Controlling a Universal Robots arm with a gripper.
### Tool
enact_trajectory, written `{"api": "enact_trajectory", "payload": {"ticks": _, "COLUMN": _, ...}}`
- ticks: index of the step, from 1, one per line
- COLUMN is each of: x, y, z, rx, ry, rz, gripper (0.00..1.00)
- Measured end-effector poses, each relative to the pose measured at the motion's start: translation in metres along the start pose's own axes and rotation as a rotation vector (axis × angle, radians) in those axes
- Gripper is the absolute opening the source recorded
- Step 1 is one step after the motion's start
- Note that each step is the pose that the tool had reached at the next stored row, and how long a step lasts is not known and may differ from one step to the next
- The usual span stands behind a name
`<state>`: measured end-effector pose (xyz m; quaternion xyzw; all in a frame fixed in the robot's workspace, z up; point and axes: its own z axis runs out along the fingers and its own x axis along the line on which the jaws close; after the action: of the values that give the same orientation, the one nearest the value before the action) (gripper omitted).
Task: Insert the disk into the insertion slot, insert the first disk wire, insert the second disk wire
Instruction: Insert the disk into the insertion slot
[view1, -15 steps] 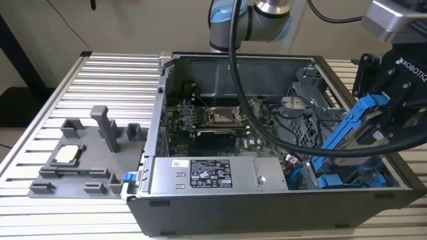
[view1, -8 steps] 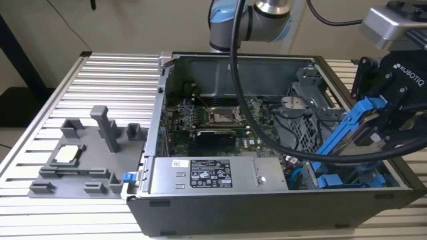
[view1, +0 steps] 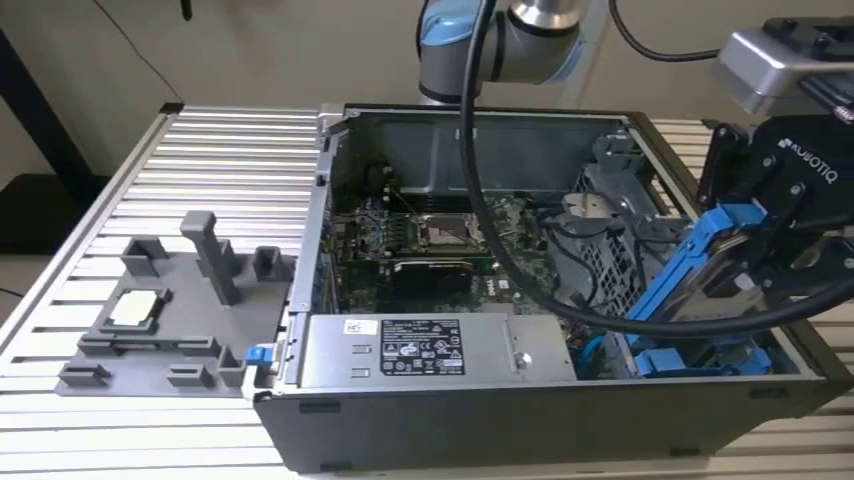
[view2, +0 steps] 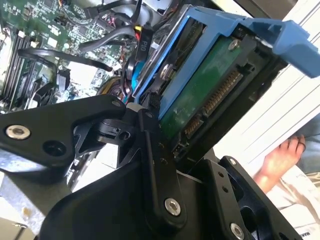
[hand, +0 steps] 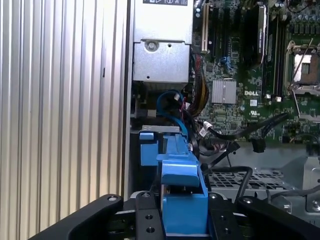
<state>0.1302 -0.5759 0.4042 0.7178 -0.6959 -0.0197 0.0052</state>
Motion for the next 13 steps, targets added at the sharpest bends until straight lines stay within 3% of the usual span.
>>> {"api": "enact_trajectory", "payload": {"ticks": 2, "x": 0.0, "y": -0.0004, "z": 0.0024, "rx": -0.0024, "ry": -0.0004, "rz": 0.0, "gripper": 0.33}}
{"api": "enact_trajectory", "payload": {"ticks": 5, "x": -0.0001, "y": -0.0008, "z": 0.0016, "rx": -0.0171, "ry": -0.0022, "rz": 0.0, "gripper": 0.33}}
{"api": "enact_trajectory", "payload": {"ticks": 10, "x": -0.0001, "y": -0.0011, "z": -0.008, "rx": -0.0421, "ry": -0.0022, "rz": 0.001, "gripper": 0.33}}
{"api": "enact_trajectory", "payload": {"ticks": 13, "x": -0.0001, "y": -0.004, "z": -0.0102, "rx": -0.0702, "ry": -0.0025, "rz": 0.001, "gripper": 0.33}}
